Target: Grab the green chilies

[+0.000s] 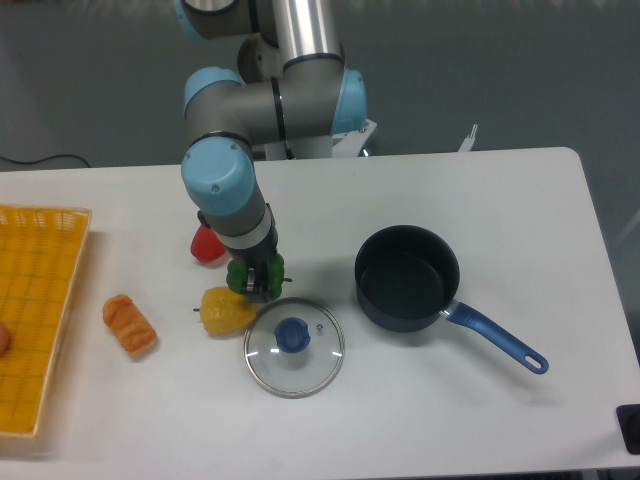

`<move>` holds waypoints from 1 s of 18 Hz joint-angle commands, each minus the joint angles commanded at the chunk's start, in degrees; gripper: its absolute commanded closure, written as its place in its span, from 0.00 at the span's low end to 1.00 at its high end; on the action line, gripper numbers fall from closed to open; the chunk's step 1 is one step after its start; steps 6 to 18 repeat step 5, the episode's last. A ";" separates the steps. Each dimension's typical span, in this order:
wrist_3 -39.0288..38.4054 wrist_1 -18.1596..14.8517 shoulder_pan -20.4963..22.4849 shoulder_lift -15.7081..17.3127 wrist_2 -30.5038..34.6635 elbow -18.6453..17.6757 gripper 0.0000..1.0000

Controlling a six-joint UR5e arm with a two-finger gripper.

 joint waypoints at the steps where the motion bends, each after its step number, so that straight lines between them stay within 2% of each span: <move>1: 0.00 0.00 0.00 0.00 0.00 -0.09 0.41; 5: 0.09 -0.17 1.31 0.52 -2.19 -0.26 0.41; 18: 0.09 -0.17 1.31 0.52 -2.19 -0.26 0.41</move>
